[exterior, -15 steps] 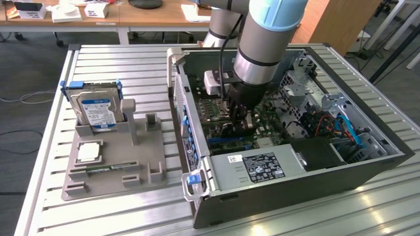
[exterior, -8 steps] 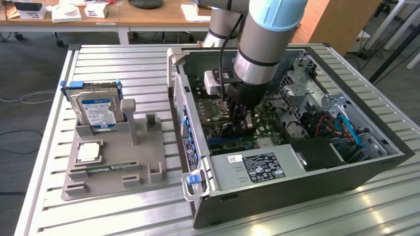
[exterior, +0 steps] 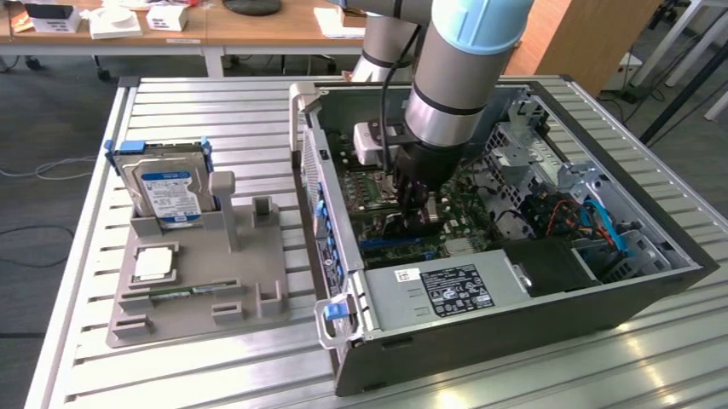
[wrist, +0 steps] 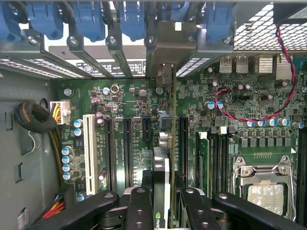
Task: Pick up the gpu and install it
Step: 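Insert the gpu into the slot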
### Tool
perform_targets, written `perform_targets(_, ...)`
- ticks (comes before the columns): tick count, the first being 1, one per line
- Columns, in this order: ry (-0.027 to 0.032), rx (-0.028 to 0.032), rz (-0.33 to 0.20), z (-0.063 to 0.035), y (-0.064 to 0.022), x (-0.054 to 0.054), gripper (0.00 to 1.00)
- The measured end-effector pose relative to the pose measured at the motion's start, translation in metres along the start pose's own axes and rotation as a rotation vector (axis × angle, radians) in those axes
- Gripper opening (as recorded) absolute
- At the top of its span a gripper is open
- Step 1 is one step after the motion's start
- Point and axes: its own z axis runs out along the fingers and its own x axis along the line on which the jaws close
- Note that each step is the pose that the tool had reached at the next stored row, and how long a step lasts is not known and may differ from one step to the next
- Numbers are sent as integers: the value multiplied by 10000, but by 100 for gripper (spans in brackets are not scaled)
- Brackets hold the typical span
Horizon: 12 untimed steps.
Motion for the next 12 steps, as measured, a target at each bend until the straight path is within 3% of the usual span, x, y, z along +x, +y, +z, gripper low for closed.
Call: perform_targets(12,-2,-16,-392,0,-1,0,27)
